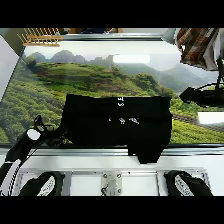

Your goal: Fold the clothes and pants, and hang the long-sleeved shirts on hangers.

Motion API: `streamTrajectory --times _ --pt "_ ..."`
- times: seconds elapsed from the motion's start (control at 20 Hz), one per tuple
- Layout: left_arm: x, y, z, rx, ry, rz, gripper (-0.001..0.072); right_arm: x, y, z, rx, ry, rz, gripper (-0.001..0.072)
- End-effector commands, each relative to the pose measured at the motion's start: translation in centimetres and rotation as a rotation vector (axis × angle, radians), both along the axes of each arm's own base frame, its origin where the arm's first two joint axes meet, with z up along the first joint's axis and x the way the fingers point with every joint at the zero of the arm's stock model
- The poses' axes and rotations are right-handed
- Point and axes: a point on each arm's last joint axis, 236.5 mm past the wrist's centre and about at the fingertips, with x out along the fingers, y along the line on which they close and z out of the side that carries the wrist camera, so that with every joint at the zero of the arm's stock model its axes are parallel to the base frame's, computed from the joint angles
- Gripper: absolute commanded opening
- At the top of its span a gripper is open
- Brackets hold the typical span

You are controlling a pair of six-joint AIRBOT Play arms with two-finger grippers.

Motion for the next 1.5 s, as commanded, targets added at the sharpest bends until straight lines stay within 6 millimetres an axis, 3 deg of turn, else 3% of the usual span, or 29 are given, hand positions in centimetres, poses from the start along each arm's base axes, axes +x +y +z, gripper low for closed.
streamTrajectory --times 0.0,0.05,0.15,0.2,0.35,0.5,0.6,0.7,0.9,1.35,1.45 --pt "0.1 -1.6 -1.4 -0.002 0.038 -0.031 0.0552 -0.4 0.1 -0.1 0.003 0.016 0.004 0.0529" --pt "0.3 -1.9 -1.5 -0.004 0.050 -0.047 0.0523 -0.7 0.2 -0.3 0.005 0.031 0.008 0.0529" --pt "1.2 -2.2 -1.3 -0.008 0.058 -0.063 0.0188 -1.8 -0.1 -1.0 0.013 0.081 0.004 0.0530" --pt "1.7 -2.3 -0.9 -0.012 0.057 -0.069 0.0072 -2.5 -0.5 -1.5 0.021 0.117 -0.009 0.0529" --pt "2.4 -2.2 0.4 0.004 0.021 -0.100 0.0007 -6.8 -2.4 -5.7 0.076 0.283 -0.091 0.0529" --pt "2.5 -1.6 1.9 0.041 -0.028 -0.129 0.0007 -12.5 -2.7 -13.1 0.174 0.480 -0.204 0.0531" --pt "2.9 -1.6 3.3 0.046 -0.076 -0.129 0.0007 -16.0 -0.8 -17.6 0.250 0.606 -0.219 0.0533" --pt "3.2 -1.6 4.3 0.049 -0.112 -0.127 0.0007 -17.5 1.8 -20.3 0.354 0.664 -0.232 0.0532" --pt "3.2 -1.7 4.5 0.048 -0.115 -0.130 0.0007 -17.9 4.1 -22.9 0.414 0.662 -0.243 0.0531" --pt "3.2 -1.7 4.5 0.049 -0.116 -0.130 0.0007 -18.7 7.9 -24.1 0.335 0.727 -0.063 0.0526" --pt "3.2 -1.7 4.5 0.049 -0.116 -0.130 0.0007 -18.5 7.9 -24.2 0.332 0.720 -0.062 0.0430"
